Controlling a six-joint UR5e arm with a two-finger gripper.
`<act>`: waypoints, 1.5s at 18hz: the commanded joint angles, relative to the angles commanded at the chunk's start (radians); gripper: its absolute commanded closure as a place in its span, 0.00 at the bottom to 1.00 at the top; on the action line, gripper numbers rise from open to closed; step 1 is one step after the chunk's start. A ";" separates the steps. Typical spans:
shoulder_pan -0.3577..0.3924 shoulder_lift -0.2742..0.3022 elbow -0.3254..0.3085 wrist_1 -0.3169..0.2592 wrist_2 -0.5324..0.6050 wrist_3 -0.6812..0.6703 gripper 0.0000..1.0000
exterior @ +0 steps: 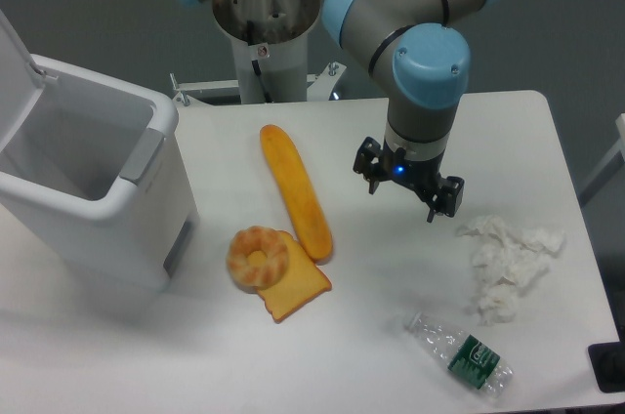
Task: Close the trash can
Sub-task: 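Move the gripper up and over toward the raised trash can lid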
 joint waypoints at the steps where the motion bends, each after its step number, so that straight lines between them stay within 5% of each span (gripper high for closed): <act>1: 0.000 -0.002 0.002 0.000 0.000 0.000 0.00; 12: -0.038 0.035 -0.006 0.014 -0.009 -0.017 0.00; 20: -0.146 0.225 -0.152 -0.005 -0.023 -0.089 0.00; 27: -0.239 0.373 -0.160 -0.188 -0.034 -0.121 0.00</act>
